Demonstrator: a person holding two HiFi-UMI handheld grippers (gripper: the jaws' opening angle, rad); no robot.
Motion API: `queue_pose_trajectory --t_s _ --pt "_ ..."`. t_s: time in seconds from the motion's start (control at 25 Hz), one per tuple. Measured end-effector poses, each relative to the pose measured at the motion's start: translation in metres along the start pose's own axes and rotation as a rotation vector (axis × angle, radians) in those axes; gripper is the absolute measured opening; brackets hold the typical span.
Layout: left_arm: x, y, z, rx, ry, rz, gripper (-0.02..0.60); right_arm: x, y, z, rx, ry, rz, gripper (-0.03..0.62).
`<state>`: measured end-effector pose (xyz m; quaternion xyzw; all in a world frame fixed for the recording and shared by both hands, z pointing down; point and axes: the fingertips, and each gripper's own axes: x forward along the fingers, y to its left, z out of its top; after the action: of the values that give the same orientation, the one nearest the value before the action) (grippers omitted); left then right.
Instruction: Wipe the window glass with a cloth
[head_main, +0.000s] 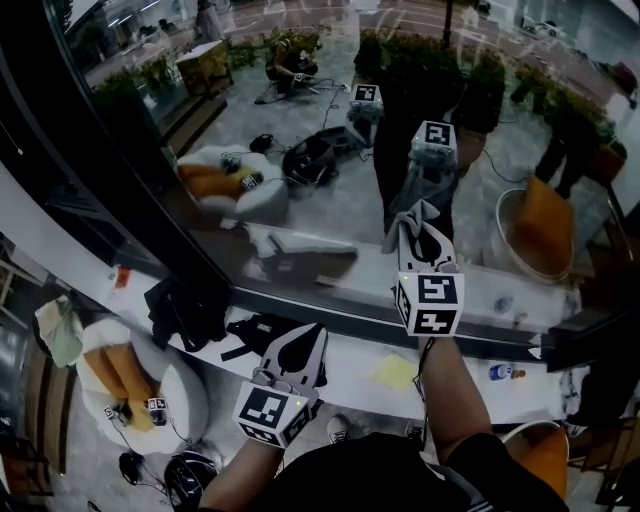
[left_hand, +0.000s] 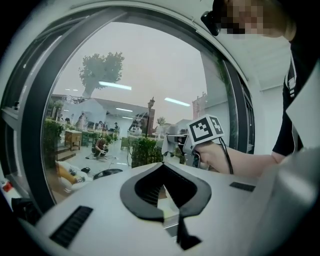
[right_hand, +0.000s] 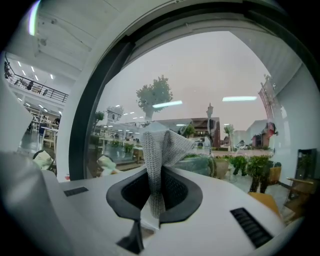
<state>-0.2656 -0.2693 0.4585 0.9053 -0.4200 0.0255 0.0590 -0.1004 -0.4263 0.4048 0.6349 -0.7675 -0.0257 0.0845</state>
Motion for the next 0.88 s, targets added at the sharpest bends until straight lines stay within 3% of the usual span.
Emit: queue_pose_trajectory --t_s 0.36,0.88 --pt "-0.003 0.000 0.005 -0.029 0.012 0.006 0.008 0.000 -0.003 -0.002 0.005 0.000 -0.014 0.051" --pt "-0.003 -0.002 0.000 0.003 -0.010 -0.028 0.008 -0.004 0.009 0.000 -0.004 0.015 0.023 0.051"
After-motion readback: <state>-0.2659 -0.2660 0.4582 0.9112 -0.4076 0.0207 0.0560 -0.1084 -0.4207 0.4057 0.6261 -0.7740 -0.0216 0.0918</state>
